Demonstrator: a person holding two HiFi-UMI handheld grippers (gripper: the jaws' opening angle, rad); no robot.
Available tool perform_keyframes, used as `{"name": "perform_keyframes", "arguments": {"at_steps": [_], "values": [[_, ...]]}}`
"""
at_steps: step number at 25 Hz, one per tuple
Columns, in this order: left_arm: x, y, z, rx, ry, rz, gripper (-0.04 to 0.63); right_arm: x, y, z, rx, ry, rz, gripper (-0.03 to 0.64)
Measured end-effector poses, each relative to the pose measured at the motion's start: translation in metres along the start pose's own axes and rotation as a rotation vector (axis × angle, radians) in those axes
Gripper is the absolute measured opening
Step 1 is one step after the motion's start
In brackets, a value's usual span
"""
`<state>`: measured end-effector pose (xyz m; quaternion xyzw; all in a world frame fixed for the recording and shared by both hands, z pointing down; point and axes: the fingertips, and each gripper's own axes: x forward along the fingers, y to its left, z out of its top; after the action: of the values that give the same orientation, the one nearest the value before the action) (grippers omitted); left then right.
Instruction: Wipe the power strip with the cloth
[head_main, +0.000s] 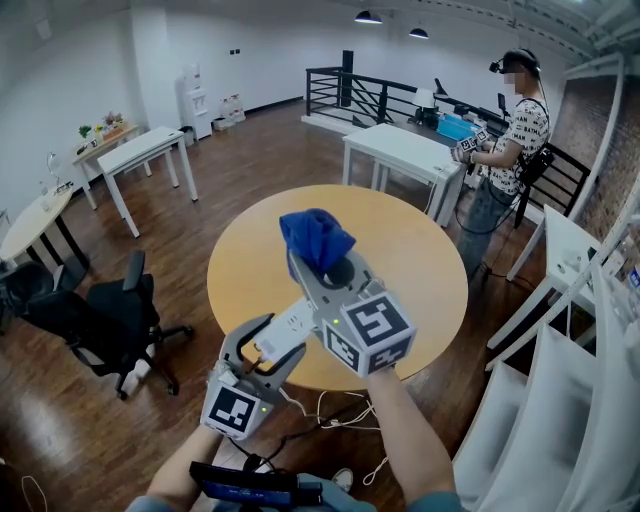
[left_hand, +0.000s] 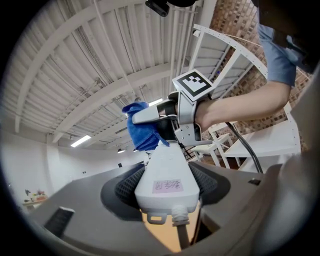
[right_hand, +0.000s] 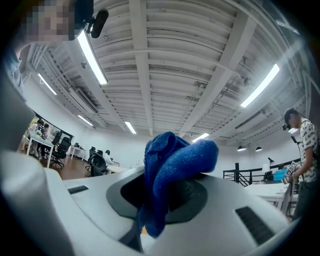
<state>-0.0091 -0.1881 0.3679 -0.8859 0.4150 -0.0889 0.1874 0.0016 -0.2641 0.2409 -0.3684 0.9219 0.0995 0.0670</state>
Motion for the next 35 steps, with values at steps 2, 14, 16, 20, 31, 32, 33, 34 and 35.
{"name": "perform_keyframes", "arguments": {"at_steps": [2,14,16,20,31,32,33,34,35], "values": [[0.000,0.000,0.001,-0.002,-0.001,-0.001,0.279,-0.001,-0.006,0.002,-0.005,0.002,-0.011,0.067],[-0.002,-0.001,0.000,-0.003,0.006,-0.005,0.279,-0.011,-0.051,0.011,-0.019,-0.019,-0.096,0.067],[-0.002,-0.001,-0.001,0.000,0.010,-0.007,0.279,-0.012,-0.056,0.010,-0.018,-0.017,-0.106,0.067],[-0.003,-0.001,-0.001,0.004,0.011,-0.008,0.279,-0.016,-0.064,0.008,-0.022,-0.019,-0.125,0.067],[-0.007,0.007,-0.002,-0.027,0.000,0.013,0.279,-0.031,-0.083,0.011,0.009,-0.043,-0.191,0.067],[-0.007,0.008,-0.002,-0.030,0.000,0.016,0.279,-0.032,-0.082,0.010,0.010,-0.042,-0.192,0.067],[-0.007,0.009,-0.002,-0.035,-0.001,0.018,0.279,-0.033,-0.081,0.009,0.011,-0.041,-0.193,0.067],[-0.007,0.011,-0.002,-0.040,-0.003,0.021,0.279,-0.033,-0.081,0.007,0.011,-0.041,-0.195,0.067],[-0.007,0.012,-0.002,-0.044,-0.004,0.024,0.279,-0.034,-0.081,0.007,0.011,-0.041,-0.197,0.067]]}}
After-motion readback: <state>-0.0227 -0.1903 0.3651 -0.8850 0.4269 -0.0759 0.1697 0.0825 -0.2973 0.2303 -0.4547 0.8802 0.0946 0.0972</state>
